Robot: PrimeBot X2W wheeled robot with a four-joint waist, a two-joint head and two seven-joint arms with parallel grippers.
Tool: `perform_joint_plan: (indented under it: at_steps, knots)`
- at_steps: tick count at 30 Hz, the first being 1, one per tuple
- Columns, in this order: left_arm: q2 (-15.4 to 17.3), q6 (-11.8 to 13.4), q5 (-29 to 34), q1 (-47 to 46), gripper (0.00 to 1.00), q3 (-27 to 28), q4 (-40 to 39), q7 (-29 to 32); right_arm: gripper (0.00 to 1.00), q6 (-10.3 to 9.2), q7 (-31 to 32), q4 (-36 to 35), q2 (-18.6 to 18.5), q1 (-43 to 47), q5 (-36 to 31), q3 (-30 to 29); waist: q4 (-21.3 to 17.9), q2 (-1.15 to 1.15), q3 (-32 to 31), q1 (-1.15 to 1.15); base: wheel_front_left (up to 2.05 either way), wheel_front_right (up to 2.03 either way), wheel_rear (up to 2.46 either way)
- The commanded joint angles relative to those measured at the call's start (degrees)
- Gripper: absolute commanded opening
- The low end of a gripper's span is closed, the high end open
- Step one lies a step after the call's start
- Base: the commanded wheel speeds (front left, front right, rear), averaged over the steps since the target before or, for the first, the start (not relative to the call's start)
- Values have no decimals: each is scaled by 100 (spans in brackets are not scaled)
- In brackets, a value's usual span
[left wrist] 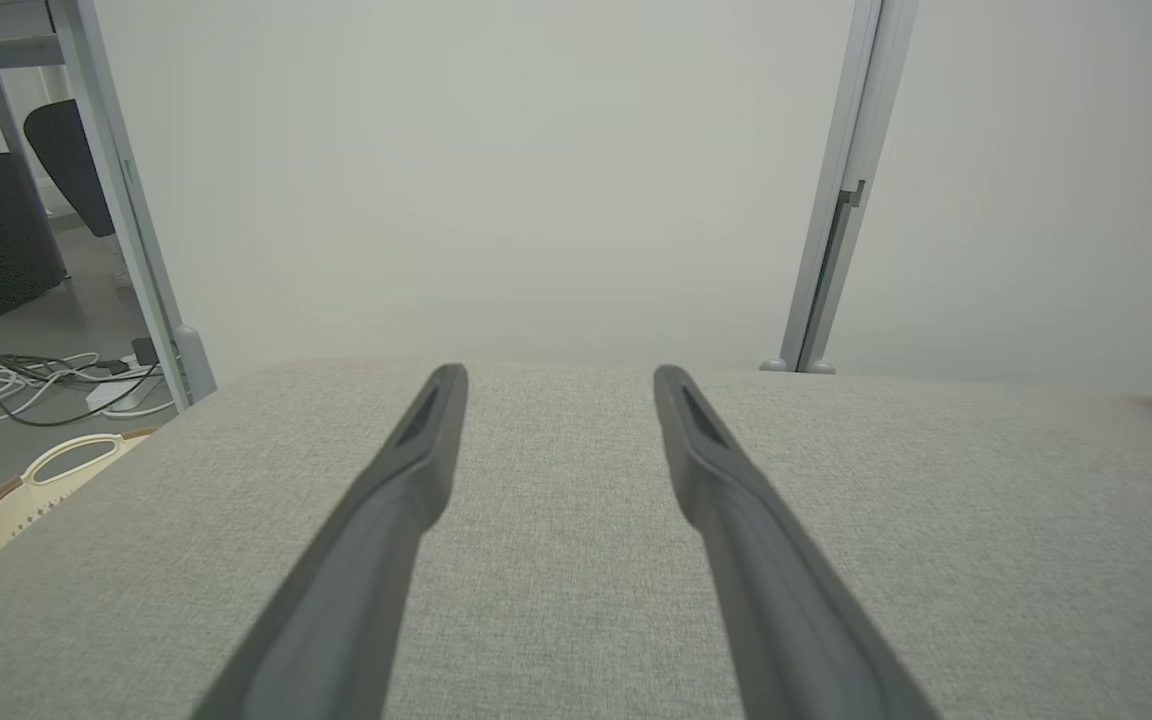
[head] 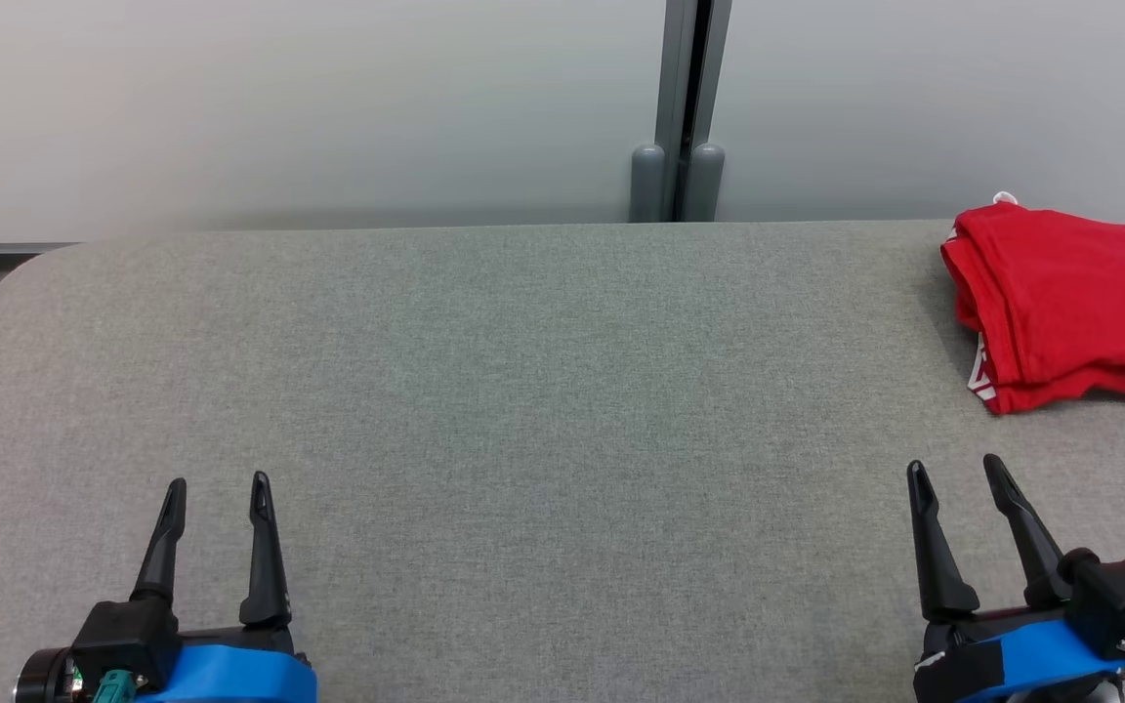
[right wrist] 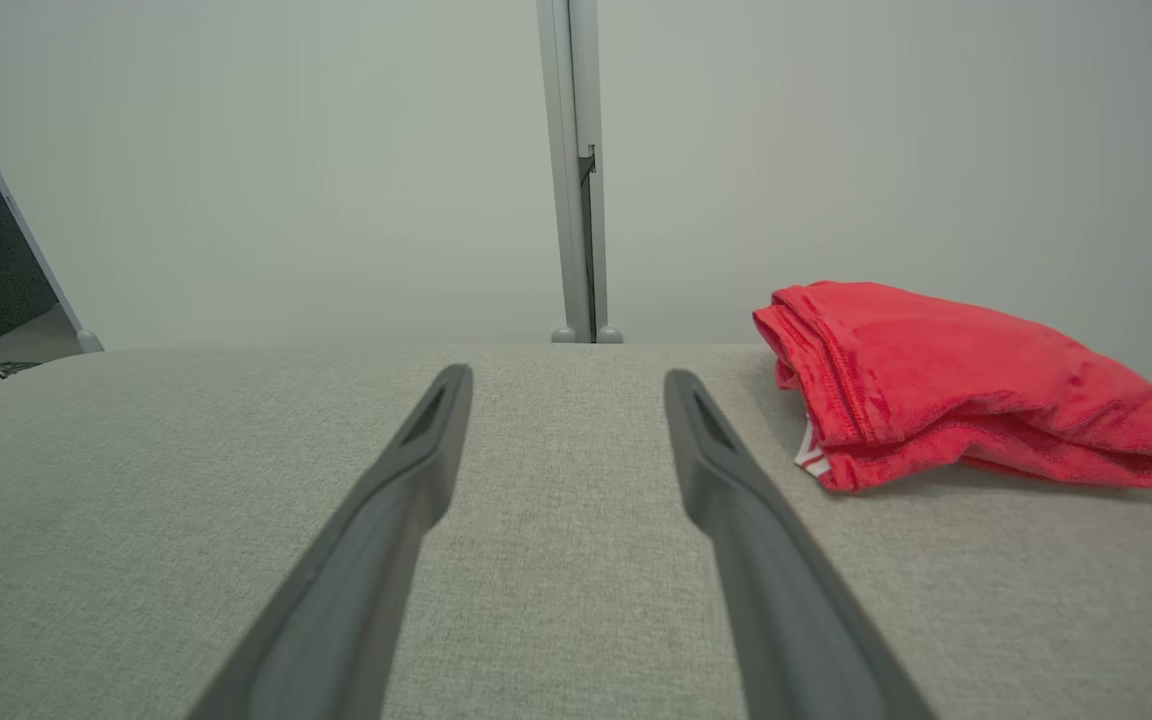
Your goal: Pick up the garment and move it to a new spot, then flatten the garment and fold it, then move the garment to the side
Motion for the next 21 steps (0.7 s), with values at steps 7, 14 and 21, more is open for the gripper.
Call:
perform_joint_plan:
  at_steps: [7,14,21]
  knots:
    - [7,37,56,9,100,-45,20,-15,100,1,143,-255,36,184,26,-44,-58,0,18,0,0,0,0]
    - [32,48,79,-29,100,-53,75,-15,100,1,172,-278,37,196,82,-55,-73,0,1,0,0,0,0]
    - [7,50,43,1,0,-40,137,8,0,0,175,-208,25,143,80,-48,-84,0,-24,0,0,0,0]
